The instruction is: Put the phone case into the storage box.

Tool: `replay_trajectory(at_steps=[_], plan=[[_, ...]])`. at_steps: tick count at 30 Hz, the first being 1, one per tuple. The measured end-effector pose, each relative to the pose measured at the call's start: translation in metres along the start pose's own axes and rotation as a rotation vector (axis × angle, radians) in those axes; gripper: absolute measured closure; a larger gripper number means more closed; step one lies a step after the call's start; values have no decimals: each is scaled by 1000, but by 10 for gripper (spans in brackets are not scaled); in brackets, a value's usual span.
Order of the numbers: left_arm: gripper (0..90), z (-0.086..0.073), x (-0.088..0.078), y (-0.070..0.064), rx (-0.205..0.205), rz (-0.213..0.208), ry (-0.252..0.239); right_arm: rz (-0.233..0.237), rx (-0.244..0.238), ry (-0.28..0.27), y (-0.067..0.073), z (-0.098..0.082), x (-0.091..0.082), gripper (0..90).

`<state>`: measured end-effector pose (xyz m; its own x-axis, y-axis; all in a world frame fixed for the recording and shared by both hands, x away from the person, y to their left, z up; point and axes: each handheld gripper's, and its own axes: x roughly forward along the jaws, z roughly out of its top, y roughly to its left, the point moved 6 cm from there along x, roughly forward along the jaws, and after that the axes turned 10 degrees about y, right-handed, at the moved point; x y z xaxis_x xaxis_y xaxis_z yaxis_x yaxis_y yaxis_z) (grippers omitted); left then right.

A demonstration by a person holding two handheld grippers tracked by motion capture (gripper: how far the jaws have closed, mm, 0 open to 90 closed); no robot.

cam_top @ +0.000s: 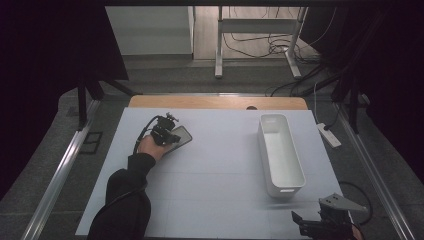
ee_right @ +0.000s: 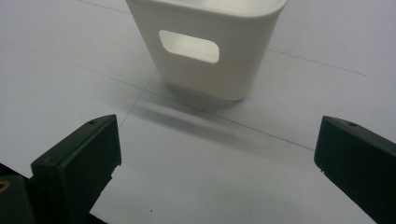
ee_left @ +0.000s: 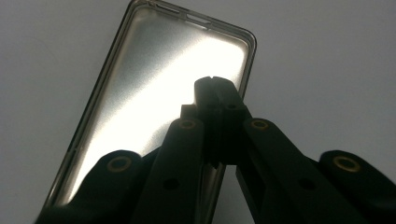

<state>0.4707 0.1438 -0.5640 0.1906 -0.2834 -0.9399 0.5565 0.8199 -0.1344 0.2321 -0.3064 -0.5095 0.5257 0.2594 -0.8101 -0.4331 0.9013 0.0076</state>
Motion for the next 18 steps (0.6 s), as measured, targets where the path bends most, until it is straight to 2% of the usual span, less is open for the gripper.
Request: replay_trajectory(at_steps=[3,18], plan=[[889,-3,5,0,1,2,11,0,1,0,0,0,0,7],[890,-9,4,-8,24,-18,11,0,2,1,0,0,1,10]])
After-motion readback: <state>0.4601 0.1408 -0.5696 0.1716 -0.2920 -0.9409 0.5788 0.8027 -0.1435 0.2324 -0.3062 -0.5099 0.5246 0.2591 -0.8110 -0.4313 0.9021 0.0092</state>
